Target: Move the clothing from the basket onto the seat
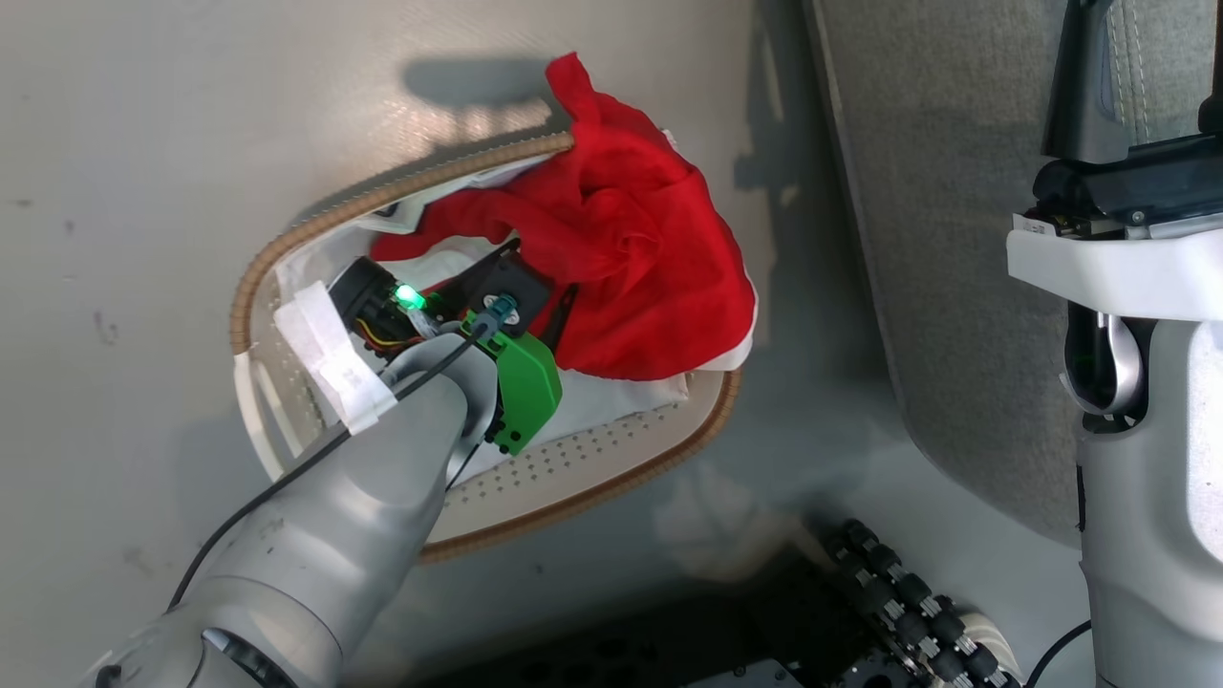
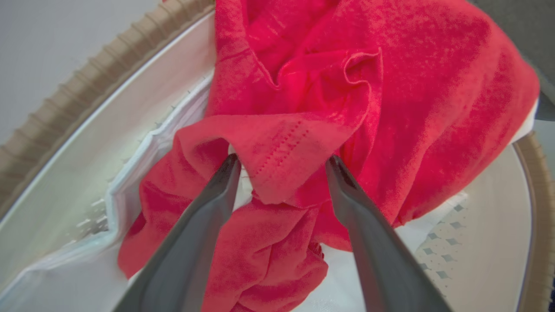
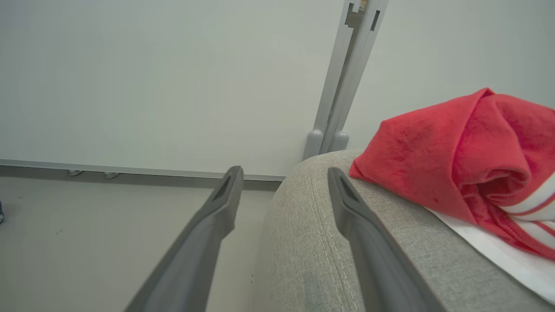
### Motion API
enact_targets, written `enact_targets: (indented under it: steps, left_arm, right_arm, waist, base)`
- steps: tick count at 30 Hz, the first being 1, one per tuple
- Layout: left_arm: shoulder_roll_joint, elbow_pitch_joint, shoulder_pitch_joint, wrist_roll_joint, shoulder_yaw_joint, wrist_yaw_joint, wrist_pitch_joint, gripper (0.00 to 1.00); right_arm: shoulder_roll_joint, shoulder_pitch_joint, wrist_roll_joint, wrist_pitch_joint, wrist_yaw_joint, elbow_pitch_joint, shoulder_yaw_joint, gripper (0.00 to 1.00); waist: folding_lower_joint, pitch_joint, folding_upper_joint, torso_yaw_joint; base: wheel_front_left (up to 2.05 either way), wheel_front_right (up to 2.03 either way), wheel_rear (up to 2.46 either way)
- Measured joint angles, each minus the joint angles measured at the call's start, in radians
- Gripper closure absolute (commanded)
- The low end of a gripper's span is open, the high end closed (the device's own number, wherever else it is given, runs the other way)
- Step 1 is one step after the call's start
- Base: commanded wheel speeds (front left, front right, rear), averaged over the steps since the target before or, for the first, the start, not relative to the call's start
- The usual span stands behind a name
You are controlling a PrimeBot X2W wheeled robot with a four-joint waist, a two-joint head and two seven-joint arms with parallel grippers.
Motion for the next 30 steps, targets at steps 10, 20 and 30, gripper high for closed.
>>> enact_targets:
  steps: [10, 20, 30]
  left_arm:
    - [0.000, 0.008, -0.059, -0.071, -0.007, 0.001, -0.004, 0.00]
    - [0.001, 0.038, -0.093, -0.107, -0.040, 0.014, 0.030, 1.00]
    - [0.001, 0.018, -0.095, -0.133, -0.069, 0.019, -0.022, 1.00]
  right_arm:
    - [0.000, 0.000, 0.018, 0.000, 0.000, -0.011, 0.001, 0.00]
    - [0.000, 0.000, 0.034, 0.000, 0.000, -0.011, 0.018, 0.00]
    - [0.001, 0.004, 0.025, 0.000, 0.000, -0.001, 0.009, 0.00]
  waist:
    - [0.0000, 0.052, 0.0000, -0.043]
    - [-0.0001, 0.056, 0.0000, -0.055]
    - [-0.0001, 0.049, 0.0000, -0.031]
  base:
    - [0.00, 0.00, 0.00]
    - [0.00, 0.00, 0.00]
    - [0.00, 0.00, 0.00]
